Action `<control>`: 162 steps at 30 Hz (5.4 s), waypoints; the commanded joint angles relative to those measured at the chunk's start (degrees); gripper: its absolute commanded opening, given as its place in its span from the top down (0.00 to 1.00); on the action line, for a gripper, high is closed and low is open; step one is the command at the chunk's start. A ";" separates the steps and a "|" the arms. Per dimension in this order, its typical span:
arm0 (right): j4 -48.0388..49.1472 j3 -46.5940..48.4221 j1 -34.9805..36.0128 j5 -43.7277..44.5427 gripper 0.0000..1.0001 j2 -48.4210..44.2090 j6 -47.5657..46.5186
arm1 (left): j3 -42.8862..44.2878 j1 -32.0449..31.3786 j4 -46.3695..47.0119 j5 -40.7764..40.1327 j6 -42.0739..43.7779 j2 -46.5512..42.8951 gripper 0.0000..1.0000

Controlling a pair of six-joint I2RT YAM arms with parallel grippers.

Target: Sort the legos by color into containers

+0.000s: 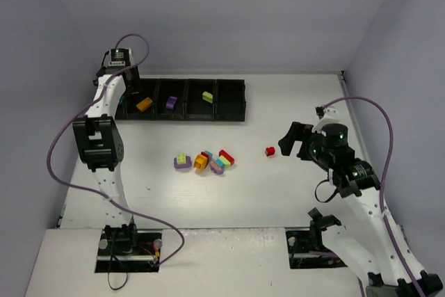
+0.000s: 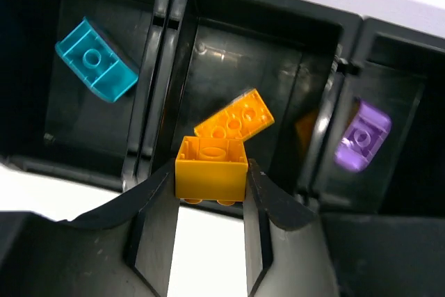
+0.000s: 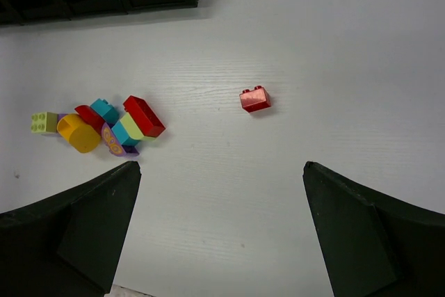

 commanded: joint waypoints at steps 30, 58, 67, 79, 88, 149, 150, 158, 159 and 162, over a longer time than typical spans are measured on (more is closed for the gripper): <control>14.61 1.30 3.48 6.10 0.05 37.69 5.33 | -25.86 -9.34 -7.37 2.68 -8.65 -34.52 0.35; 22.61 3.85 7.87 12.61 0.53 55.55 4.71 | -49.46 -11.29 -12.12 12.17 -10.84 -62.40 0.28; 21.73 5.25 10.85 12.78 1.00 54.23 7.61 | -49.63 -11.29 -12.12 15.42 -11.46 -64.59 0.29; 21.55 34.41 19.12 17.00 1.00 61.14 -4.48 | -50.87 -13.22 -11.77 14.98 -14.36 -65.57 0.28; 21.64 61.58 14.21 17.09 0.99 82.43 -10.84 | -49.37 -13.40 -14.14 13.75 -15.94 -59.76 0.29; 27.79 9.21 12.97 -10.21 0.34 30.24 -5.49 | -39.26 -28.17 -2.91 3.25 -19.39 -35.74 1.00; 27.97 9.39 12.97 -11.98 0.31 29.97 -4.87 | -39.26 -28.17 -1.32 5.12 -18.41 -37.16 1.00; 32.62 9.65 13.67 -23.16 0.18 27.95 -3.37 | -38.57 -28.08 12.04 24.19 -11.29 -44.03 1.00; 32.63 10.00 13.85 -24.56 0.15 28.03 -3.55 | -38.30 -28.08 12.83 26.04 -10.41 -44.20 1.00; 32.54 12.11 13.76 -28.42 0.14 29.00 -2.32 | -38.82 -28.17 16.61 33.33 -5.76 -44.73 1.00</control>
